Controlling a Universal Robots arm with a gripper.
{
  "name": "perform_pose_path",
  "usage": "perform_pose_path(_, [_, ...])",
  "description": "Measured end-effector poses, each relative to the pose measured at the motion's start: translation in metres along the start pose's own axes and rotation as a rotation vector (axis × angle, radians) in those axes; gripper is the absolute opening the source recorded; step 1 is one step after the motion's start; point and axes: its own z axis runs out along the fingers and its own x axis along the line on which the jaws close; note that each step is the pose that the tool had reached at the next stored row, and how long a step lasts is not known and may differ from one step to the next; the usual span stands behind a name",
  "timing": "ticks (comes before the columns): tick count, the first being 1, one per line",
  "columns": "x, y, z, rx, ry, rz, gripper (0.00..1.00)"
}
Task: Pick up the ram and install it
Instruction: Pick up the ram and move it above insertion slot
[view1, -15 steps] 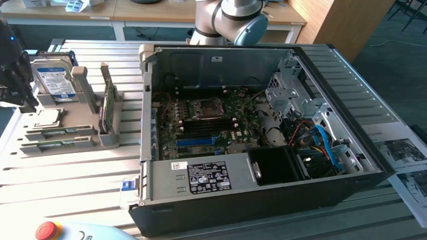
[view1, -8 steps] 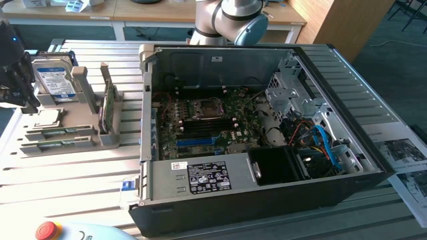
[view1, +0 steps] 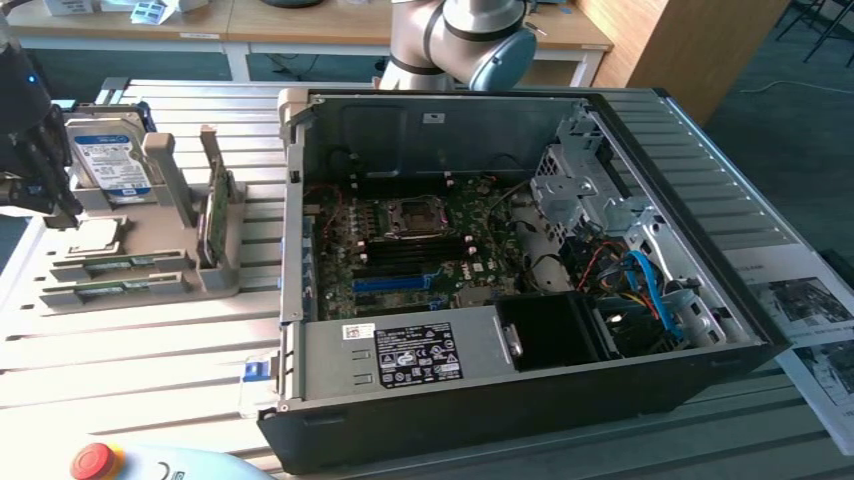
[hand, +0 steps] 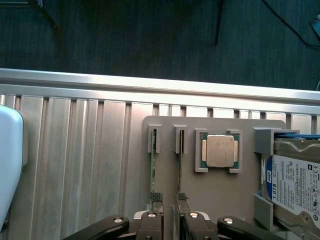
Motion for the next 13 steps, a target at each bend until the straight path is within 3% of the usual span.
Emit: perform_pose_path(13, [0.0024, -0.0075, -0.0004, 0.0000, 0.0000, 0.000, 0.24])
